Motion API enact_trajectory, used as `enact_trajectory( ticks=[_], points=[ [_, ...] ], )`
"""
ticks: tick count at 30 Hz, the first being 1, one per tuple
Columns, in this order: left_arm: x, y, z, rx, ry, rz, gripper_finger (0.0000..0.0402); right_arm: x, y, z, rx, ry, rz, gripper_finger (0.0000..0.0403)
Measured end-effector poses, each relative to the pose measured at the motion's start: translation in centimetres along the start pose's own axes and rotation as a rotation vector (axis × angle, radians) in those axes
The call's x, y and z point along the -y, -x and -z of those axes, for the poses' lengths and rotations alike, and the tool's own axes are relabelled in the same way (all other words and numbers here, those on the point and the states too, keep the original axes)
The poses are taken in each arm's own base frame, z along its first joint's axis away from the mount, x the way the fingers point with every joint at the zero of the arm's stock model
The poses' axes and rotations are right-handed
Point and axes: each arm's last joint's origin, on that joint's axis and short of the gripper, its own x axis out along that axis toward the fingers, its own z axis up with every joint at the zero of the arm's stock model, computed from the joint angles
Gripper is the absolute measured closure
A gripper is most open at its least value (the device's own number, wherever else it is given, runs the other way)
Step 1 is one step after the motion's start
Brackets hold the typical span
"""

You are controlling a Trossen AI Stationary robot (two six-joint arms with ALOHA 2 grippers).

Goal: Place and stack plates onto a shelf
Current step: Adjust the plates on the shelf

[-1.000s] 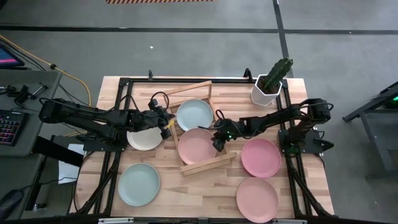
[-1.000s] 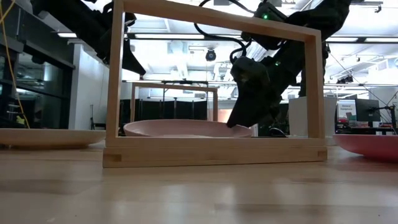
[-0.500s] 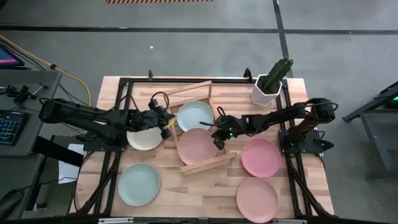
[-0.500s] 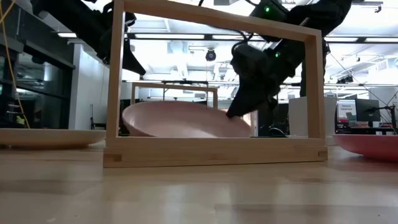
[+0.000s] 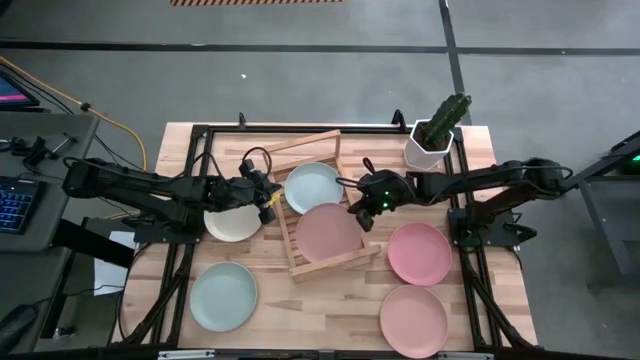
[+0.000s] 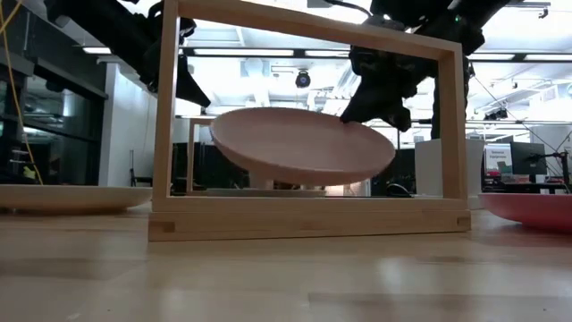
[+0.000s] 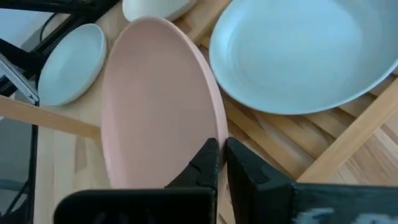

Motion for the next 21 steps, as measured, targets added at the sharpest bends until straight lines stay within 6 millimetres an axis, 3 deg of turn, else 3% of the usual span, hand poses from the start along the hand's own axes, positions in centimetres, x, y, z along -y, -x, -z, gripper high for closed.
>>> enact_trajectory(
  ticks=[7,13,21],
  points=[
    [0.0,0.0,0.0,0.001,0.000,0.000,0.0401,0.1,-0.1,0.1,-0.031,-0.028,-0.031,0.0403],
    [0.0,0.0,0.0,0.002,0.001,0.000,0.0401,0.2,-1.4,0.7,-0.116,-0.063,-0.097,0.0403],
    [0.0,0.0,0.0,0.004,0.002,0.001,0.0401,1.1,-3.5,1.6,-0.183,-0.078,-0.053,0.0402]
  ],
)
